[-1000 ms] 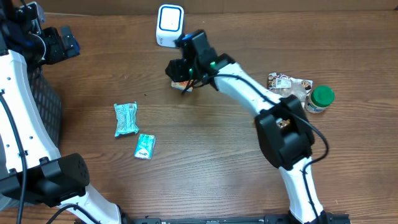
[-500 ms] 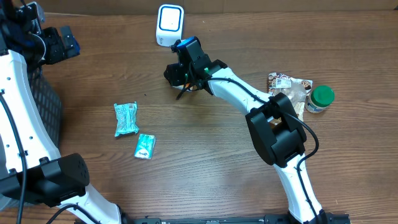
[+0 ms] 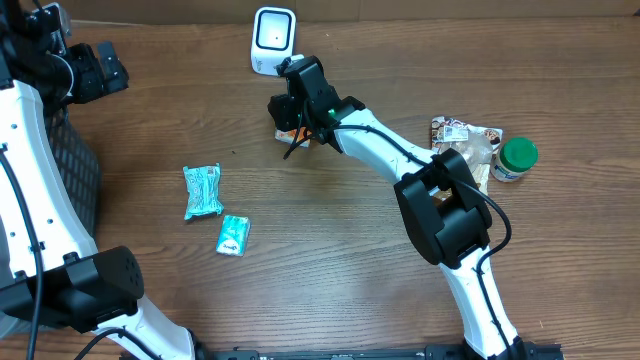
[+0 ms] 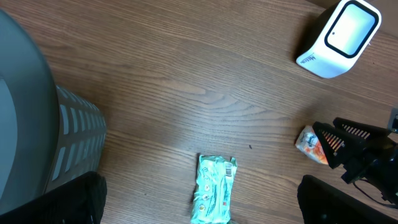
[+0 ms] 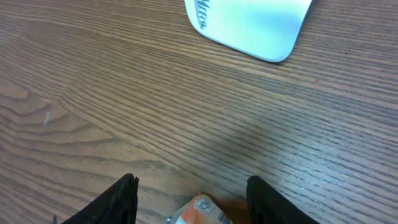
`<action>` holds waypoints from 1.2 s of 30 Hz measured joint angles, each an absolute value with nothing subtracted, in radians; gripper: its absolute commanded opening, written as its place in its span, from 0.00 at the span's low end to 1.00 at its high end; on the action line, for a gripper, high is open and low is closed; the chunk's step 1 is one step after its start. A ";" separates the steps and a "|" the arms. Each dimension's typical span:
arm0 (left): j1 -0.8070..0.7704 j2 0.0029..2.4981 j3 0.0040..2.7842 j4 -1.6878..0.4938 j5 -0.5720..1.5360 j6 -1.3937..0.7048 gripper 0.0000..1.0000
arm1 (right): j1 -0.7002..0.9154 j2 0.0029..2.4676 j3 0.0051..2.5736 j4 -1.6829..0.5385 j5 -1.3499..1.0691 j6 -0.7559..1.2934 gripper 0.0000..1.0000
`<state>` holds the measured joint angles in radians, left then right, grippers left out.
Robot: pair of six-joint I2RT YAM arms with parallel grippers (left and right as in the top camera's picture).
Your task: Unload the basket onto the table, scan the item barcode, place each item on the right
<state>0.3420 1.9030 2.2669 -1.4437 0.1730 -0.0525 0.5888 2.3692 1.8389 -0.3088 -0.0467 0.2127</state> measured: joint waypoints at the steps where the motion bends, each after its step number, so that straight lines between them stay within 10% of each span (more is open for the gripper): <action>1: 0.342 1.903 2.267 -1.444 0.173 -0.052 1.00 | 0.589 2.372 1.839 -0.308 -0.048 0.211 0.53; 28: 0.342 1.903 2.267 -1.443 0.173 -0.052 1.00 | 0.554 2.306 1.847 -0.837 -0.548 0.144 0.47; 36: 0.342 1.903 2.267 -1.443 0.173 -0.052 1.00 | 0.575 2.192 1.856 -1.072 -0.394 0.113 0.14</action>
